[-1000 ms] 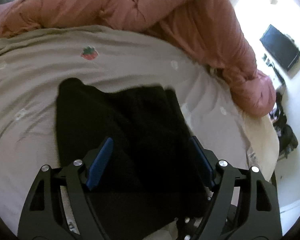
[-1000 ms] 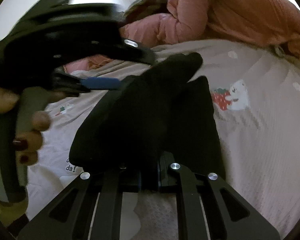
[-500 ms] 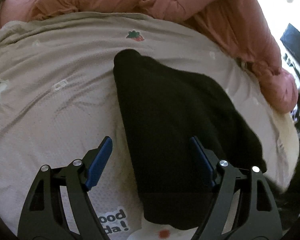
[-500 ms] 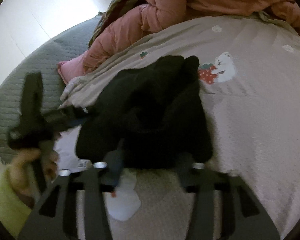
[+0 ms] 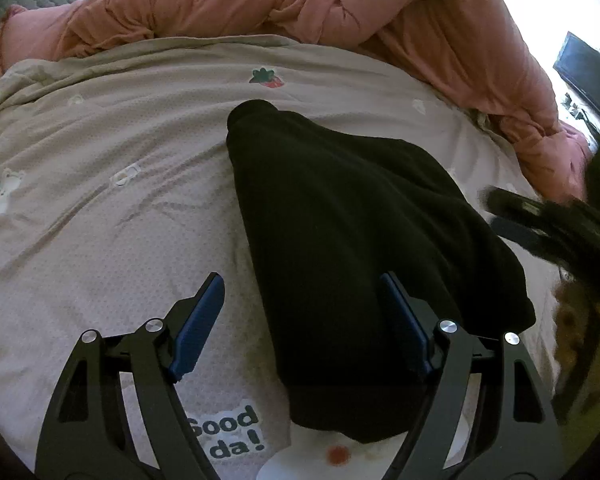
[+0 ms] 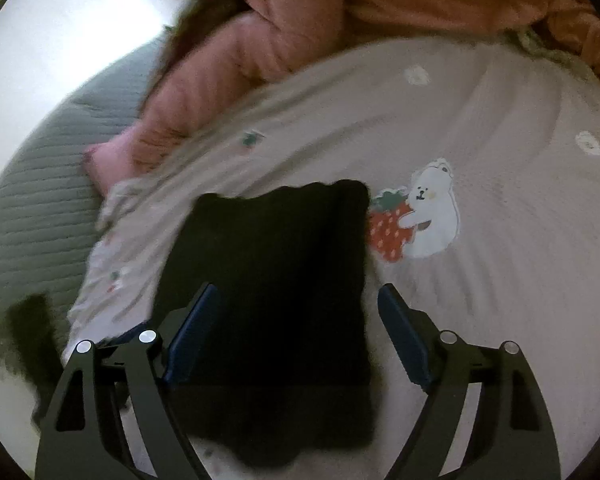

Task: Fold small clothes

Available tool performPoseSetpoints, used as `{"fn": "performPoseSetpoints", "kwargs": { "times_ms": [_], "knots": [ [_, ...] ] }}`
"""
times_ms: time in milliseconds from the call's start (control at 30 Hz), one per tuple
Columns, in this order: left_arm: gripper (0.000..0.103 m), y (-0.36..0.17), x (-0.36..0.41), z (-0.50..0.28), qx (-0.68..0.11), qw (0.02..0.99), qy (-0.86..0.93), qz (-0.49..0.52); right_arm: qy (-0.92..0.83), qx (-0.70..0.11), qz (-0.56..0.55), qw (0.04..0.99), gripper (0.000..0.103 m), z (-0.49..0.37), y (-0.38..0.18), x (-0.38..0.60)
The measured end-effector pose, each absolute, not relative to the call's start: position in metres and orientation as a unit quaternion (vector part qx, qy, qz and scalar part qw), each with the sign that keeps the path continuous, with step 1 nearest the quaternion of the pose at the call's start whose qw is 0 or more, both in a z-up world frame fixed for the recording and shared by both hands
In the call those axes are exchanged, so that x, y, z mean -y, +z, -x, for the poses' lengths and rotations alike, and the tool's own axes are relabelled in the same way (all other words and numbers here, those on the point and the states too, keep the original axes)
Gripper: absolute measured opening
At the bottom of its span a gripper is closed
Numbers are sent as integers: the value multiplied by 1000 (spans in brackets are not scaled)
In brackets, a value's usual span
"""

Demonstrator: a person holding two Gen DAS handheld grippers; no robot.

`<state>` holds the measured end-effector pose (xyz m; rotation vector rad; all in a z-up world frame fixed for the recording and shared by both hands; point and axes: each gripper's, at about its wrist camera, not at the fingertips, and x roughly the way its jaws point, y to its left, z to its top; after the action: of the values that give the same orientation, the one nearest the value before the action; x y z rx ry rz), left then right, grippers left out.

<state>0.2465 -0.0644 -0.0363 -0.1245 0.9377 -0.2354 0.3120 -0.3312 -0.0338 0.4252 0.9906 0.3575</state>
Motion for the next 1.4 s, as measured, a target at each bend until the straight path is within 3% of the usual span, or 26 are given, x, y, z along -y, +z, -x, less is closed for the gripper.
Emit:
{"fn": "performPoseSetpoints", "kwargs": {
  "times_ms": [100, 167, 267, 400, 433, 467, 500, 800, 1200, 1400],
  "knots": [
    [71, -36, 64, -246, -450, 884, -114, 58, 164, -494, -215, 826, 79, -334, -44, 329],
    [71, -36, 65, -246, -449, 884, -115, 56, 187, -497, -204, 822, 59, -340, -41, 320],
    [71, -36, 67, -245, -445, 887, -114, 50, 195, -494, -179, 828, 47, -342, -35, 310],
    [71, -35, 67, -244, -445, 887, -111, 52, 198, -493, -136, 836, 40, -344, -36, 301],
    [71, -35, 67, -244, -445, 887, -111, 53, 199, -490, -126, 840, 34, -342, -35, 300],
    [71, -34, 67, -243, -445, 887, -111, 53, 198, -485, -116, 844, 20, -341, -35, 299],
    [71, -34, 68, -243, -445, 887, -110, 51, 200, -477, -99, 850, 16, -339, -32, 298],
    [71, -30, 63, -238, -438, 892, -101, 47, 258, -388, -64, 883, 14, -322, 14, 289],
    [76, -41, 63, -240, -453, 882, -119, 56, 193, -446, -88, 870, 15, -330, -50, 314],
    [76, -43, 61, -238, -452, 883, -116, 50, 172, -443, -62, 878, 23, -321, -45, 306]
  ]
}}
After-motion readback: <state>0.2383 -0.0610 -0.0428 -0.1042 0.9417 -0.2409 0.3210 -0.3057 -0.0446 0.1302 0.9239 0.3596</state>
